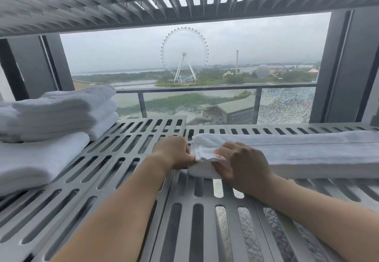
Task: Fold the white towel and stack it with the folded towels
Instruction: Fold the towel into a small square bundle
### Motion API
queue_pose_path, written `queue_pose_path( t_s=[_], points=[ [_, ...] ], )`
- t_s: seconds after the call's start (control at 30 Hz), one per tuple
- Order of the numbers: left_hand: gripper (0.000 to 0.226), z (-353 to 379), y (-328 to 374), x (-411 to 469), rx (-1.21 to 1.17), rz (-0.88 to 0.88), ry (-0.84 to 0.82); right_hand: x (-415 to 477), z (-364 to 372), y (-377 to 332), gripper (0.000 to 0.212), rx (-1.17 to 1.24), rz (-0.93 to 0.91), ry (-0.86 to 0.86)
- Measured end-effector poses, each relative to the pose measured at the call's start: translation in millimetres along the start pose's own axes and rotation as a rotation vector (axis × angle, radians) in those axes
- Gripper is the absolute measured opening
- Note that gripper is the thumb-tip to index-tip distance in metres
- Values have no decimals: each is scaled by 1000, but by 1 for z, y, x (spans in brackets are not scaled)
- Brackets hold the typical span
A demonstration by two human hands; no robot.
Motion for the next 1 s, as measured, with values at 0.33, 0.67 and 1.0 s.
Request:
queue_pose_path(
  t_s=[0.33,0.67,1.0],
  points=[
    [50,5,20,-2,-131,95,-78,35,-36,17,38,186,170,178],
    [12,-15,15,-7,-2,91,78,4,16,-9,32,52,-68,-83],
    [27,-11,25,-7,-106,234,30,3,-2,-22,19,180,-170,-51]
  ],
)
Point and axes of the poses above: each hand's wrist, its own x-axis towards the middle knuckle, its own z-axis out of the palm, y = z × x, the point moved 8 cm from there along x, towards the middle knuckle, and after that the axes turned 1 degree about -x, right-handed, at the moved point
